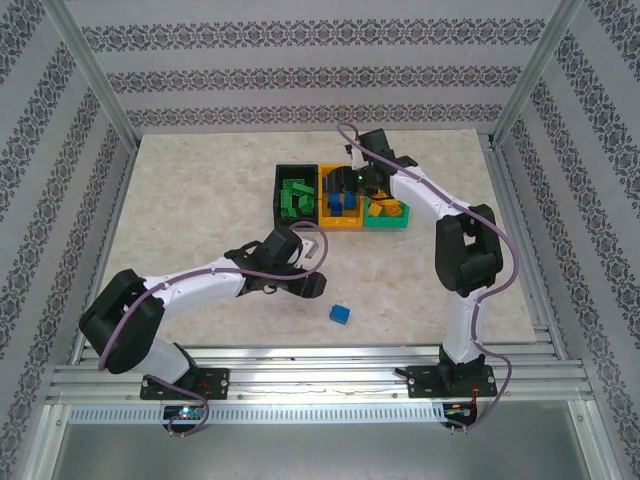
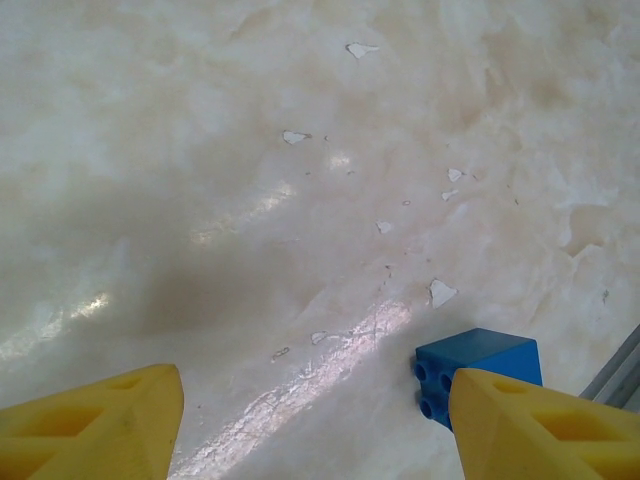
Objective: Sort the legos into containers by color
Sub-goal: Place the lego in the container, then pick up the lego from the middle-left of the table.
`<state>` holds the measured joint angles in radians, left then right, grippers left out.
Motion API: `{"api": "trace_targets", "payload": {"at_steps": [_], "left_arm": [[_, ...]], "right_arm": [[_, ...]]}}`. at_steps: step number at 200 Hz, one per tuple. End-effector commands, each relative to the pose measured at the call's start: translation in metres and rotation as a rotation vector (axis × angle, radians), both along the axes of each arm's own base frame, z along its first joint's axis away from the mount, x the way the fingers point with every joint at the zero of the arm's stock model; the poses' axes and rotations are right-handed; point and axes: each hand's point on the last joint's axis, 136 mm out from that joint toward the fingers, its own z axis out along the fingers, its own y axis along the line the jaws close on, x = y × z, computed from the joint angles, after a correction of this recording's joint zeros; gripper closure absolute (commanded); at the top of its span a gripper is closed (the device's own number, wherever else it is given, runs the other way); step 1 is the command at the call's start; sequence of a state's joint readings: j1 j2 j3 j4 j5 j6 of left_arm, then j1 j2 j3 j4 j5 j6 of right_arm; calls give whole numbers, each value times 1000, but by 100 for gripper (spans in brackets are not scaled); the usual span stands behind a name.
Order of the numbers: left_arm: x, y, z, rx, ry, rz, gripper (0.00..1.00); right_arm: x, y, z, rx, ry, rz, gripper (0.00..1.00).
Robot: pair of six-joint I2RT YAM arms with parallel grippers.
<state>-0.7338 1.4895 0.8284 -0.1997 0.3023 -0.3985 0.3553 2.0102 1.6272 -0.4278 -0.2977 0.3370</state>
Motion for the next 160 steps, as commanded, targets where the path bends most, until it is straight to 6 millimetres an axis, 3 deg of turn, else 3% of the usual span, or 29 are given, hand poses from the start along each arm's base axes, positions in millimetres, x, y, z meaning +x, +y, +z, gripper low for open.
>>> {"api": "trace_targets", "payload": {"at_steps": [1,73,140,160], "left_arm": [[-4,-8,6,-22,-28,-22,29],[-24,-48,0,36,-26,-250,29],[-48,-68,-13,98,-5,-388,28],[-55,-69,-22,159,-11,-426,28]], "right_arm": [[-12,8,6,29,10,40,32],[-58,-14,3,-12,-42,23,26],[-95,-50,0,-64,-107,-82,24],[-102,-62,1,-86,-135,-123,19]]}}
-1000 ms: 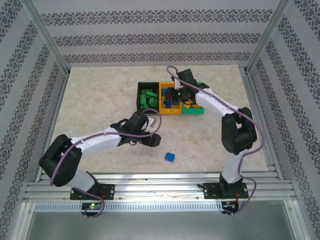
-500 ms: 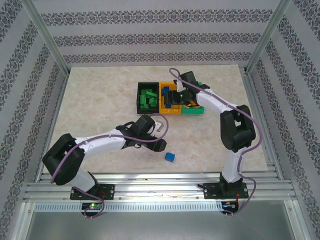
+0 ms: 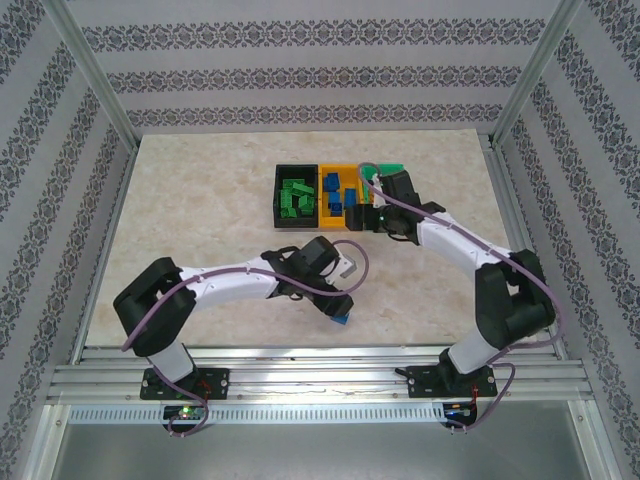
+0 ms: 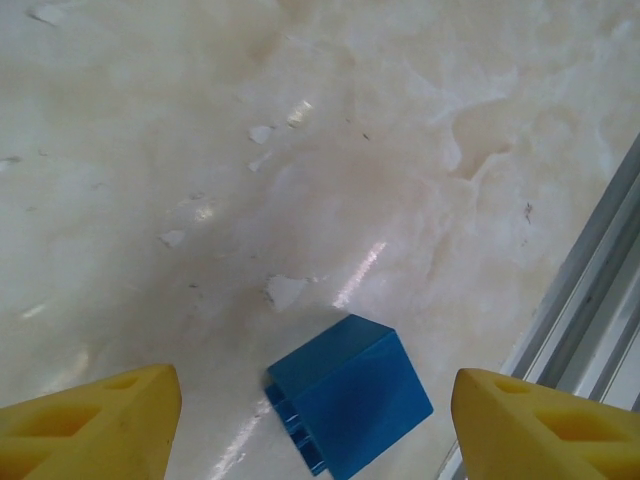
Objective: Sort the legos into containers by color
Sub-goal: Pick up the lego from the middle-left of the table.
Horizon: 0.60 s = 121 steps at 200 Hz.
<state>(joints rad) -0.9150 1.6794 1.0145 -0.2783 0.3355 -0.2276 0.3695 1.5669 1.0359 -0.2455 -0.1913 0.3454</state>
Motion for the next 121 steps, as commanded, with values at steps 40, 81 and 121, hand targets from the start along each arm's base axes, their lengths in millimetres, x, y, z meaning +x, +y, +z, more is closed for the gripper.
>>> {"api": "trace_targets", "payload": {"at_steps": [40,81,121], "left_arm": [[-24,-2,-21,146,-19,-130,28],[-24,1,-33,205,-20,-142,29],[-24,-1,-39,226,-8,-150,47]], "right_arm": [[-5,-24,19,-40,-121,-115,16],[-11,-27,27,-35,-158,-118,15],[-15,-28,30,-41,-176,-110,14]]}}
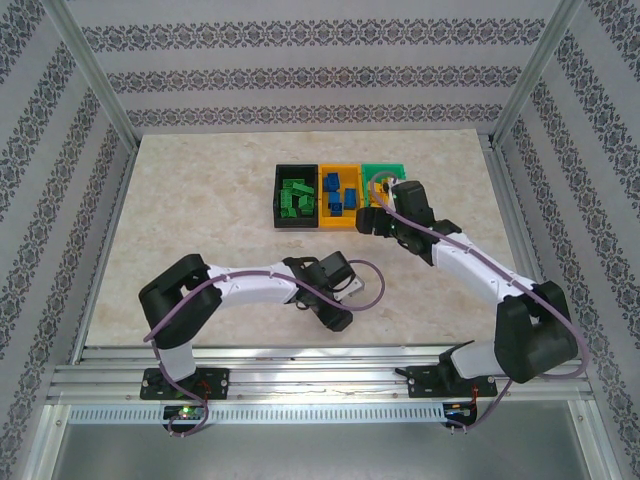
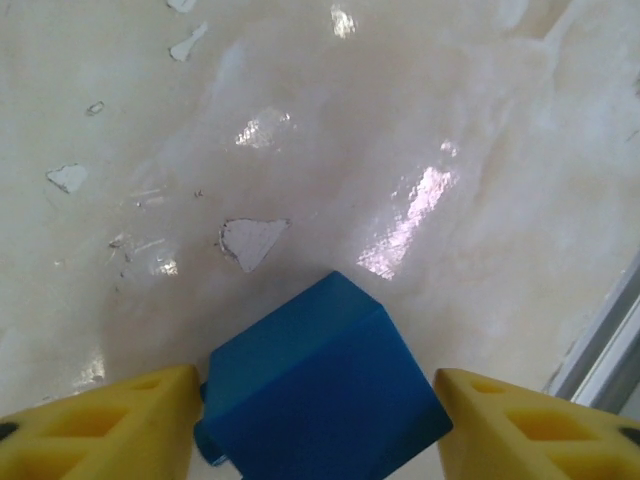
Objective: Sort the legos into containers by color
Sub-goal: Pick up the lego from the middle-left of the table, then place the lego in the container.
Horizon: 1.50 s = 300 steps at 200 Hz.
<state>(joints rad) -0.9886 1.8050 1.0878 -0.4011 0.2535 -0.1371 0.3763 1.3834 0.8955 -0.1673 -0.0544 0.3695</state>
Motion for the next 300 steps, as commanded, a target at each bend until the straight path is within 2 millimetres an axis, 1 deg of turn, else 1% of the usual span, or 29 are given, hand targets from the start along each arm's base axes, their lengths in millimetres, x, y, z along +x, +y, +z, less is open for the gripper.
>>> {"api": "trace_targets", "payload": {"at_steps": [1,7,24,33,40,68,102,135,175,191,220,260,276,300], "left_arm": [[-3,-3,0,33,-5,-33,48],[-3,-2,0,36,-8,-30,51],[0,-5,3,24,-15,-19,55],[0,-8,7,5,-18,-17,61],[1,-9,10,-7,-23,-11,63],[7,-14,18,-26,-42,-5,64],[15,-14,27,-32,-66,5,64],[29,-15,45,-78,-98,36,64],[55,-12,74,-149,-146,92,64],[68,-7,86,-161,-164,119,64],[101,7,105,-169,-214,208,64],[155,22,133,-260,-235,345,63],[177,24,147,-300,-250,384,63],[211,30,158,-295,-276,424,62]], "right_arm": [[-3,0,5,-10,-36,-5,14],[-3,-1,6,-10,-41,-6,14],[-4,-2,5,-12,-43,-9,14],[-5,-2,5,-11,-45,-8,14],[-5,-2,4,-10,-45,-8,14],[-6,-2,2,-9,-44,-4,14],[-7,-2,1,-8,-46,-4,14],[-9,-4,-1,-15,-48,-5,13],[-13,-7,-3,-19,-53,-8,13],[-14,-7,-3,-24,-56,-6,13],[-20,-12,-5,-43,-58,-4,13],[-32,-17,-7,-58,-55,8,13],[-40,-20,-13,-65,-42,13,13],[-51,-26,-19,-73,-26,9,13]]}}
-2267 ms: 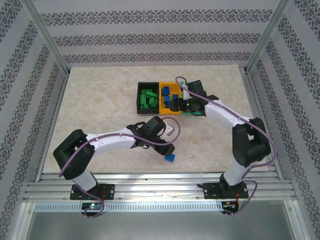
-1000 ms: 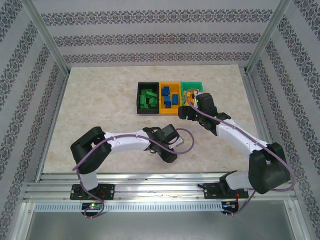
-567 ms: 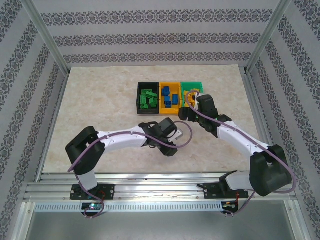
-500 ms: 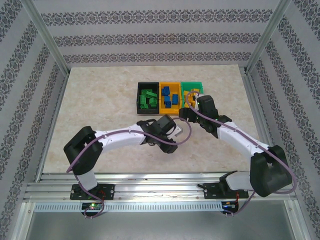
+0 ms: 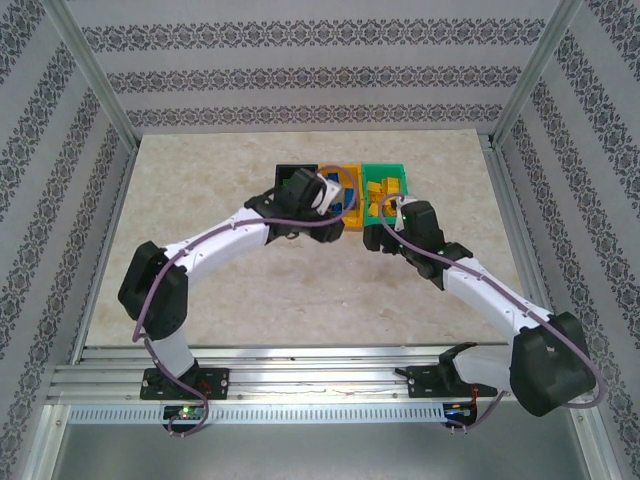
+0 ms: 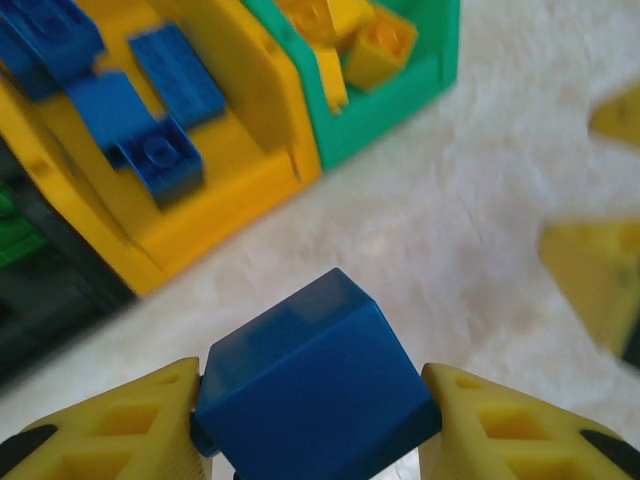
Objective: Sort the legos into containers by color
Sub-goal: Place the lego in the container.
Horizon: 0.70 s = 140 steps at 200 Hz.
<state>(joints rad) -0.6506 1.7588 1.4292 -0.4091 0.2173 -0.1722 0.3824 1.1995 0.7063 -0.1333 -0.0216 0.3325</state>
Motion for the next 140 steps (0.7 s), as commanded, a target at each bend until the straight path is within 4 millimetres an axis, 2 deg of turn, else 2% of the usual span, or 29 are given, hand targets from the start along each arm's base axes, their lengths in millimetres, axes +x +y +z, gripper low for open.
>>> {"api": "trace_targets", "payload": {"at_steps": [1,63,89,113,140], "left_arm": [[31,-1,16,-33,-13,40,61],[97,-10,40,-33,-47,58,61],[119,-16,40,-39,-47,60,59],[132,-27,31,-54,-35,48,58],[148,-29,5,-18,-5,59,57]], "right_arm": [[-14,-7,-10,-38,20,2,13],[-31,-13,-17,-15,30,-13,13],[-35,-15,-21,-10,39,-19,13],[-36,-15,-22,-9,41,-17,13],[-37,-14,-21,-4,41,-16,13]]}}
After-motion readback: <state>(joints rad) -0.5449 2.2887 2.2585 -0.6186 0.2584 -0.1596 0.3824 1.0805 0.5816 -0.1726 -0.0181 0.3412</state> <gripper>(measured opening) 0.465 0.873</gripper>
